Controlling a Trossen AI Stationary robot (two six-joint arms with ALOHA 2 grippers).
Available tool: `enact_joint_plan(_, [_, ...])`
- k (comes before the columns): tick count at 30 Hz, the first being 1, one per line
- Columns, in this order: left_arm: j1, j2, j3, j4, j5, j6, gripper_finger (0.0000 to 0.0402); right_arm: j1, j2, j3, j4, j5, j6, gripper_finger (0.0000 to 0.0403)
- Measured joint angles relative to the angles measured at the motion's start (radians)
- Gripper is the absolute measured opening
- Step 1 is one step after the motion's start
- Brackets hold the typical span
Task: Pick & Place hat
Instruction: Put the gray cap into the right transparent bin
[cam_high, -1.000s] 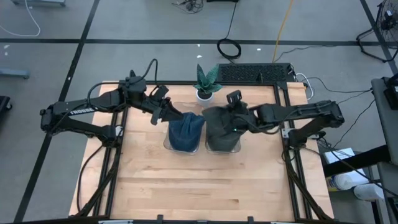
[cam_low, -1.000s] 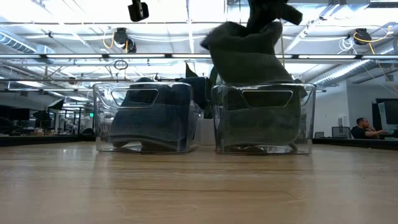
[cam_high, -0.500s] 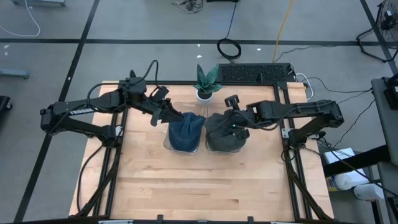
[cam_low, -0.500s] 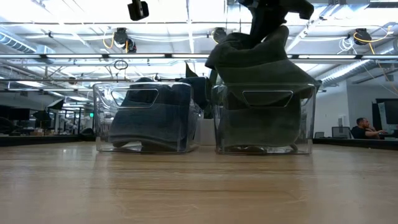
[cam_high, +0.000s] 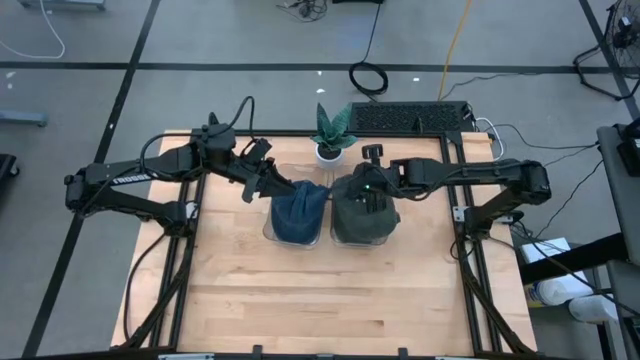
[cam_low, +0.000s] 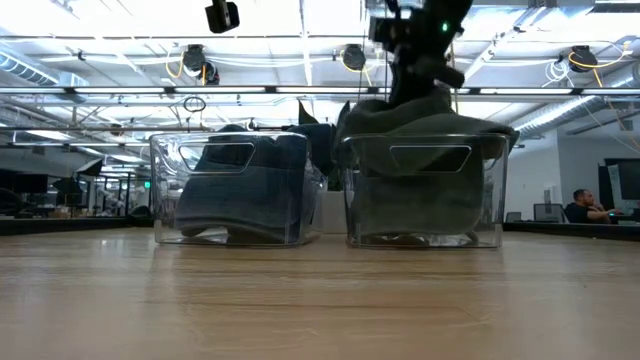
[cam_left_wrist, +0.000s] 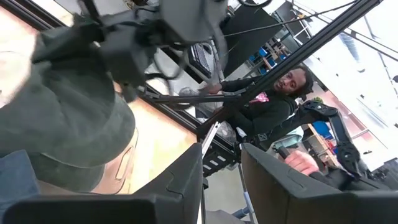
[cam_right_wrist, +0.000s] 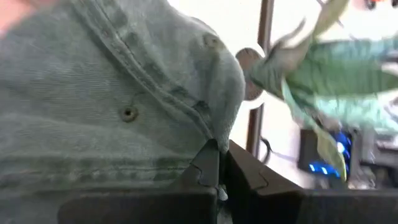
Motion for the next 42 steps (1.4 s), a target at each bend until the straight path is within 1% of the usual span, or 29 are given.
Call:
enact_joint_plan(1, [0.0,0.0,0.0,0.0,0.0,0.0,0.0118,-0.013,0.0,-0.014,0.006,0.011,0.001,0.0])
enact_joint_plan(3, [0.0,0.0,0.0,0.0,0.0,0.0,0.0118,-0.043,0.0,-0.035,0.008,-0.011,0.014,0.0])
enact_joint_plan(6, [0.0,0.0,0.0,0.0,0.0,0.0,0.0118,-0.08,0.0,-0.071,0.008,-0.111,0.023,0.0])
enact_joint_plan(8, [0.0,0.0,0.0,0.0,0.0,0.0,0.0118,-0.09,0.0,-0.094,0.01,-0.148,0.023,0.0])
enact_joint_plan(14, [0.0,0.0,0.0,0.0,-0.003,0.002,0.0118,-0.086,0.0,-0.15,0.077,-0.152,0.01,0.0001])
enact_joint_plan(18, [0.0,0.0,0.0,0.0,-0.003,0.006,0.0118,-0.084,0.0,-0.157,0.084,-0.204,0.002,0.0009])
enact_joint_plan(19, [0.0,0.0,0.0,0.0,-0.003,0.006,0.0118,-0.081,0.0,-0.157,0.088,-0.199,-0.003,0.0015])
enact_joint_plan(22, [0.0,0.0,0.0,0.0,-0.003,0.006,0.0118,-0.071,-0.02,-0.157,0.1,-0.139,-0.005,0.0043])
enact_joint_plan(24, [0.0,0.0,0.0,0.0,-0.003,0.006,0.0118,-0.064,-0.045,-0.157,0.112,-0.117,-0.005,0.0071])
enact_joint_plan(29, [0.0,0.0,0.0,-0.006,-0.002,0.017,0.0118,-0.047,-0.126,-0.157,0.106,-0.12,0.027,0.0157])
enact_joint_plan(32, [0.0,0.0,0.0,-0.006,-0.002,0.021,0.0118,-0.023,-0.185,-0.157,0.077,-0.119,0.086,0.0195])
enact_joint_plan(35, [0.0,0.0,0.0,-0.006,-0.002,0.021,0.0118,0.013,-0.239,-0.157,0.005,-0.12,0.162,0.0213])
enact_joint_plan(37, [0.0,0.0,0.0,-0.006,-0.002,0.021,0.0118,0.041,-0.269,-0.157,-0.061,-0.121,0.206,0.0215])
enact_joint_plan(39, [0.0,0.0,0.0,-0.006,-0.002,0.021,0.0118,0.069,-0.293,-0.157,-0.165,-0.126,0.26,0.021])
enact_joint_plan(42, [0.0,0.0,0.0,-0.005,-0.002,0.021,0.0118,0.098,-0.309,-0.157,-0.303,-0.182,0.347,0.0189])
